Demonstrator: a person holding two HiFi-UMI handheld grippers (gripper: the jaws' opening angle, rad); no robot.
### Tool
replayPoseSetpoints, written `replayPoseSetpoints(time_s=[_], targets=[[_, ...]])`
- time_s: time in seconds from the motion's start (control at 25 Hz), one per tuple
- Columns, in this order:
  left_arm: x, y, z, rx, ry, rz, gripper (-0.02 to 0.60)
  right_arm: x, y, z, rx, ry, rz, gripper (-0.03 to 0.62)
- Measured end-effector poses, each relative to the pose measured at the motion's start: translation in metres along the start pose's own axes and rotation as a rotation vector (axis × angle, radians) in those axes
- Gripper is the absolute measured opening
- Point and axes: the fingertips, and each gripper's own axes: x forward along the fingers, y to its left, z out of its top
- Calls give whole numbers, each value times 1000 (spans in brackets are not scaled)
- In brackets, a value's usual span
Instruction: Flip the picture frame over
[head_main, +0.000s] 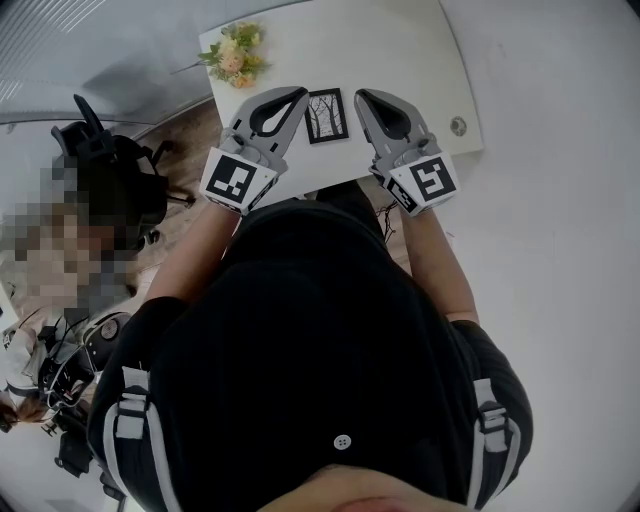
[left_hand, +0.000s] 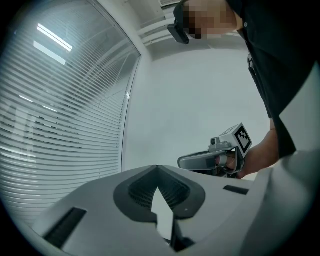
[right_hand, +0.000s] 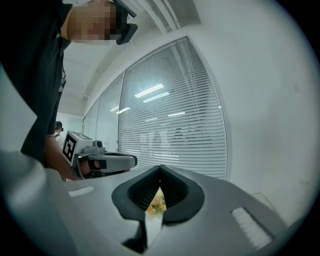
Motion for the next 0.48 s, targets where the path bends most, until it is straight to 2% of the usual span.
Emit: replayPoseSetpoints(time_s=[0.24,0.48], targets=[[-2,6,-1,-16,19,12,3,3,3,0,-10,7,-5,11],[-2,6,-2,-28,-1,-6,3,5,6,-3,-1,22,-2,11]])
